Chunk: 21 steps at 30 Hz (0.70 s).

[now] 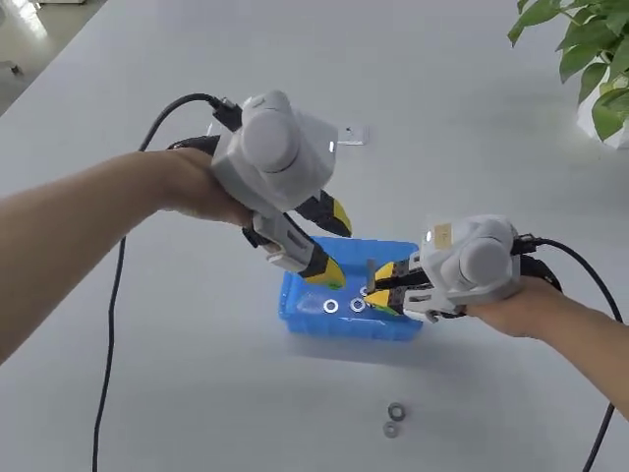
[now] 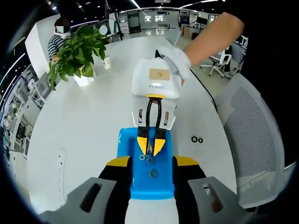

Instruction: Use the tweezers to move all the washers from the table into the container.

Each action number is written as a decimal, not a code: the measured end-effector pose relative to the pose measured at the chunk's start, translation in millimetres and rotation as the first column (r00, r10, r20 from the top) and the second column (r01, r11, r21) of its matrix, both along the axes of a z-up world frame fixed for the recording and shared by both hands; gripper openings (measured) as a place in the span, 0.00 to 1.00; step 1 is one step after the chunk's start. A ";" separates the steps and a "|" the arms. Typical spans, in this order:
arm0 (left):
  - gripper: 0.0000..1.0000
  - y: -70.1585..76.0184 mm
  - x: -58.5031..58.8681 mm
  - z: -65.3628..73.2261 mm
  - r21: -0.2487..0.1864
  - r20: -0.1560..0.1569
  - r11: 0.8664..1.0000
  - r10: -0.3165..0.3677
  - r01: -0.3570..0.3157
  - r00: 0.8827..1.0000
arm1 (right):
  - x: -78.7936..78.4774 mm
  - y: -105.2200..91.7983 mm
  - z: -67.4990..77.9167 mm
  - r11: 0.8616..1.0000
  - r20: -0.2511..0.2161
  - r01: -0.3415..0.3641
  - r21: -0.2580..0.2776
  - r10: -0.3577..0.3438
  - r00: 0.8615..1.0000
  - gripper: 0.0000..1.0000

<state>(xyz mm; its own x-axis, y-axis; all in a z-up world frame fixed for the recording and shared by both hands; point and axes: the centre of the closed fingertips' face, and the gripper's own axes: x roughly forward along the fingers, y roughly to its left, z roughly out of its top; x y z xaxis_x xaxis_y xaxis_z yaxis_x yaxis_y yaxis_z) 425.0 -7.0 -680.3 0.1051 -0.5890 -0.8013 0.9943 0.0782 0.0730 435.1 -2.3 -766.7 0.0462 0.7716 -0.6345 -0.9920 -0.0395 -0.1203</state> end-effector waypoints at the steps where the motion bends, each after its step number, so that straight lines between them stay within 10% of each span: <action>1: 0.35 -3.0 1.1 -0.7 0.005 -0.005 1.000 -0.008 0.008 1.000 | 0.0 0.1 0.0 1.000 0.000 0.000 0.000 0.000 1.000 0.09; 21: 0.16 -22.3 7.6 -26.0 0.122 -0.034 0.983 -0.133 0.137 0.990 | 0.8 0.2 -0.2 1.000 -0.012 0.016 0.008 -0.016 1.000 0.09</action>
